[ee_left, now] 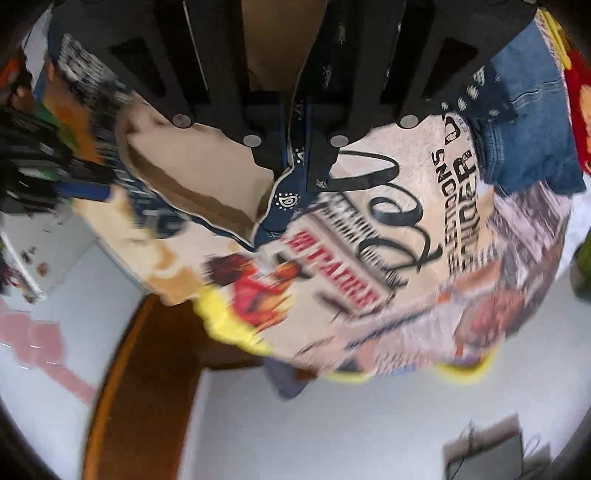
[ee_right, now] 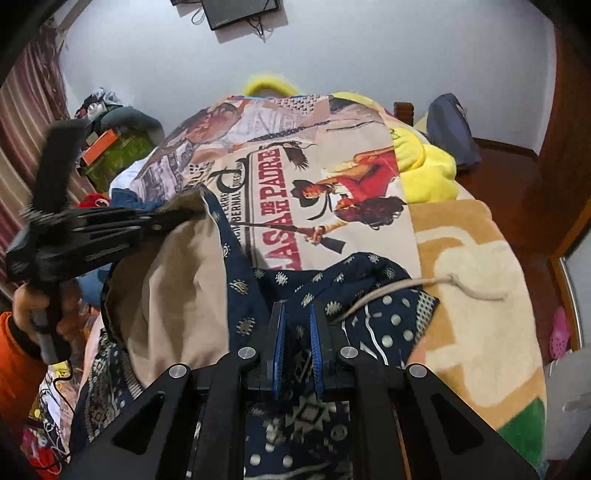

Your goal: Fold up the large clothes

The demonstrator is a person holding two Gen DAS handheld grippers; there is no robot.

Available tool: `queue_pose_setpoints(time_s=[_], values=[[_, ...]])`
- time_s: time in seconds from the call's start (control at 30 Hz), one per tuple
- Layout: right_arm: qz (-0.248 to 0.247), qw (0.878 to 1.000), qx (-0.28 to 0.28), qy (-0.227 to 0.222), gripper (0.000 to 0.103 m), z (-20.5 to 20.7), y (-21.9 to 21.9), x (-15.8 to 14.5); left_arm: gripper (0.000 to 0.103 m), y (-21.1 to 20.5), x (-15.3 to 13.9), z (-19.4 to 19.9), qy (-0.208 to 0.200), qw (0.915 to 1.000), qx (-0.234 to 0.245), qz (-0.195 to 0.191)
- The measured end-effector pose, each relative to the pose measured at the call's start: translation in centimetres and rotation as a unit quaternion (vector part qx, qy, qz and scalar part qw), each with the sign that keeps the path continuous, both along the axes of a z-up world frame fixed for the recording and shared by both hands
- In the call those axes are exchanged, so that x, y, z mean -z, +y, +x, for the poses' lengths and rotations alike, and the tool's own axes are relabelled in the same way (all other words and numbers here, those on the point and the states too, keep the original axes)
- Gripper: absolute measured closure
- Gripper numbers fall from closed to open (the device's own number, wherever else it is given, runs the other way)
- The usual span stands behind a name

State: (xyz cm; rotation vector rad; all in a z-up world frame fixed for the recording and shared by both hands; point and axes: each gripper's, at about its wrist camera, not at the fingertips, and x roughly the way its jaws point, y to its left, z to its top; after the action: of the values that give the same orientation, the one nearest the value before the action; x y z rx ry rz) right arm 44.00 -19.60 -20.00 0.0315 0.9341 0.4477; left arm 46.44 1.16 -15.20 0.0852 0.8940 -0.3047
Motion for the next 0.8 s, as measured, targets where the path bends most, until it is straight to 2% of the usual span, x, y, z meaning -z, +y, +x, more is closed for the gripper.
queue_pose_setpoints(time_s=[0.17,0.3,0.4,0.57,0.73,0.8], values=[[-0.003,1.000,0.007,-0.024,0.094,-3.5,-1.4,-3.1,0.097,-1.7,-3.5,-7.5,-0.025,0.9982,0.053,-0.009],[0.008,0.999,0.005,-0.039,0.094,-7.1,-2.3,-5.6,0.097,-2.5,-3.5,-12.4,-0.018,0.9966,0.078,-0.022],[0.016,0.999,-0.002,-0.042,0.094,-9.2,-2.4,-6.8,0.097,-2.7,-2.4,-15.6,0.001,0.9949,0.094,-0.035],[0.026,0.998,-0.026,-0.047,0.094,-12.5,-1.2,-8.0,0.097,-3.2,0.4,-20.1,0.033,0.9942,0.099,-0.024],[0.020,0.998,-0.062,-0.024,0.094,-14.3,2.6,-6.0,0.095,-2.8,3.2,-23.1,0.059,0.9949,0.081,-0.005],[0.014,0.997,-0.075,-0.012,0.094,-14.7,3.8,-4.4,0.088,-1.9,4.0,-23.8,0.068,0.9955,0.066,-0.006]])
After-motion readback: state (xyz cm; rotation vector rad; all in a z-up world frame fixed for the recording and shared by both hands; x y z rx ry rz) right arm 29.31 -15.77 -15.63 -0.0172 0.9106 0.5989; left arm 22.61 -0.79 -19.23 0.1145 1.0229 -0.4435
